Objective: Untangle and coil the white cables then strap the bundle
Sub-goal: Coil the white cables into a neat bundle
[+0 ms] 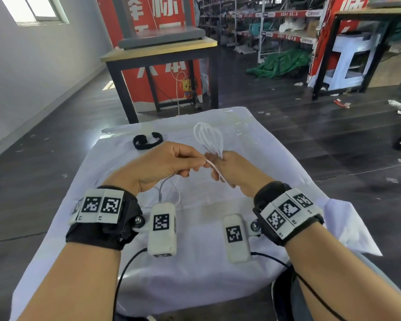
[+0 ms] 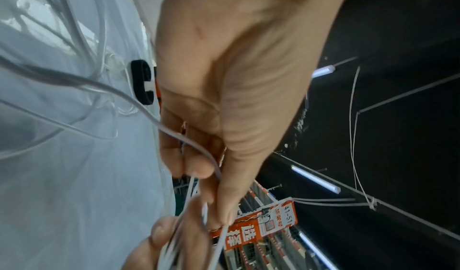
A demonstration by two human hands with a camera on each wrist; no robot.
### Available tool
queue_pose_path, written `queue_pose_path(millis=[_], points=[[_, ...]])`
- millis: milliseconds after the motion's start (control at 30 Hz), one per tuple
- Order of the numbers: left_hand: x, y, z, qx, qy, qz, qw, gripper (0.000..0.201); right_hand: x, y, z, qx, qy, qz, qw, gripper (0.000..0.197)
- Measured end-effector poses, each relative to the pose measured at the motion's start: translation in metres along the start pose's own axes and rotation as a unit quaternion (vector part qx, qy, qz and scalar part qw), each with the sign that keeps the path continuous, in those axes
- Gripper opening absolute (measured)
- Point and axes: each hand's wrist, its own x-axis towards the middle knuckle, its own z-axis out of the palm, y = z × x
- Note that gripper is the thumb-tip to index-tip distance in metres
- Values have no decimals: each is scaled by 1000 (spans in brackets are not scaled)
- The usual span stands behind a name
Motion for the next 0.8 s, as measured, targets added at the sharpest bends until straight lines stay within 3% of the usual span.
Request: queue_pose_path(millis=[167, 300, 400, 500, 633, 800], points=[[6, -4, 5, 60, 109, 34, 992, 6, -9, -10, 4, 73, -81, 73, 991, 48], [10, -7, 7, 101, 165, 74, 978, 7, -8, -9, 2, 128, -103, 73, 984, 64], [11, -10, 5, 144, 182, 85, 969, 11, -8, -9, 1, 110, -123, 70, 984, 66], [12, -13, 2, 158, 181, 77, 968, 13, -9, -9, -1, 70, -145, 60, 985, 60], [10, -15, -3, 151, 176, 71, 970, 16, -12, -8, 2, 72, -186, 43, 979, 38], [7, -10, -3, 95, 190, 82, 974, 19, -9, -9, 2, 245, -195, 66, 948, 35]])
